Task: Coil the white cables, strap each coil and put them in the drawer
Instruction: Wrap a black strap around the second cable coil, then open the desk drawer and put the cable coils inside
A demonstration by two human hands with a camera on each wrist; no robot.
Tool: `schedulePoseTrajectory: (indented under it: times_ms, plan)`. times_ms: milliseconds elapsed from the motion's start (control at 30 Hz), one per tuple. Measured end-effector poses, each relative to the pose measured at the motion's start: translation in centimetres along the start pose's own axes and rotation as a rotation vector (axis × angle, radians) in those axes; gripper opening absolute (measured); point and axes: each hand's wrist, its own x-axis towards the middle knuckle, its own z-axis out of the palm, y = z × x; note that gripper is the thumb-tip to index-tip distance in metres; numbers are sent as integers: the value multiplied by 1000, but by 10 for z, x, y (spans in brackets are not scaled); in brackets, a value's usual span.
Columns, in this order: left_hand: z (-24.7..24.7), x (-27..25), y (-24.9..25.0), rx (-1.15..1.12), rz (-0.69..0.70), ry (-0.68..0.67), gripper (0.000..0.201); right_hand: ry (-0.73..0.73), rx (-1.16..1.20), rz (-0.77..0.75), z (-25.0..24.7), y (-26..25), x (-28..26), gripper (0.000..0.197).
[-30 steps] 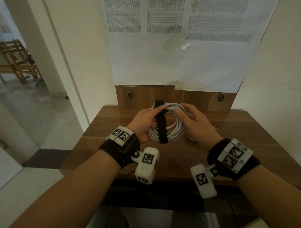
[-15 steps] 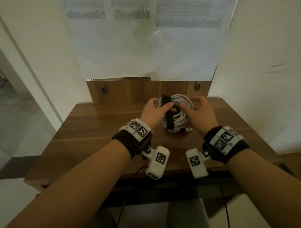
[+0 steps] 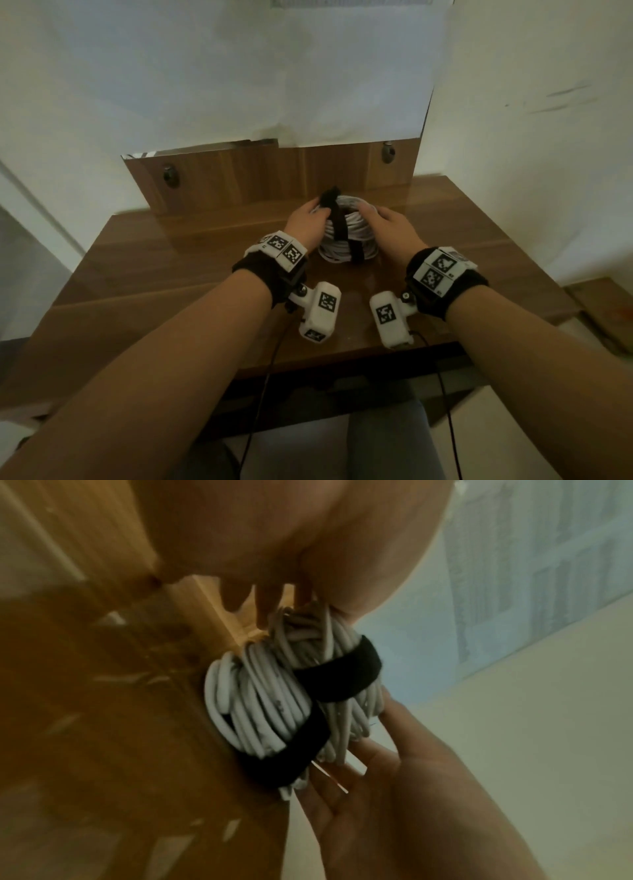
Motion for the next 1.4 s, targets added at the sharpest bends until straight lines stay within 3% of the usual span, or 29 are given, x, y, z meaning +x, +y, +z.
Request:
schedulePoseTrajectory:
  times_ms: [333, 667, 867, 1067, 1100, 1167, 1233, 1333, 1400]
  plan:
    - [-1, -29, -25, -267, 9, 22, 41, 14, 31, -2, 8, 16, -27, 56]
    - [-5, -77, -47, -248, 83, 38, 59, 10, 58, -32, 11, 18, -83, 46]
    - [-5, -102, -55, -218, 74, 109, 67, 23, 157, 18, 9, 28, -114, 80]
    - [-5, -127, -63, -270, 46, 167, 73, 62, 84, -46, -1, 39, -152, 44]
    - [-6, -138, -69, -264, 48, 192, 70, 90, 75, -66, -2, 43, -159, 36]
    - [-6, -163, -88, -211, 100, 241, 37, 128, 54, -79, -5, 54, -174, 23]
    - [-2, -193, -107, -121, 145, 191, 9, 105, 46, -38, -3, 65, -191, 13]
    - [6, -214, -132, 95, 186, 40, 8, 27, -169, -91, 4, 83, -205, 15]
    - [9, -214, -143, 229, 213, 17, 13, -2, -278, -114, 10, 87, -209, 21]
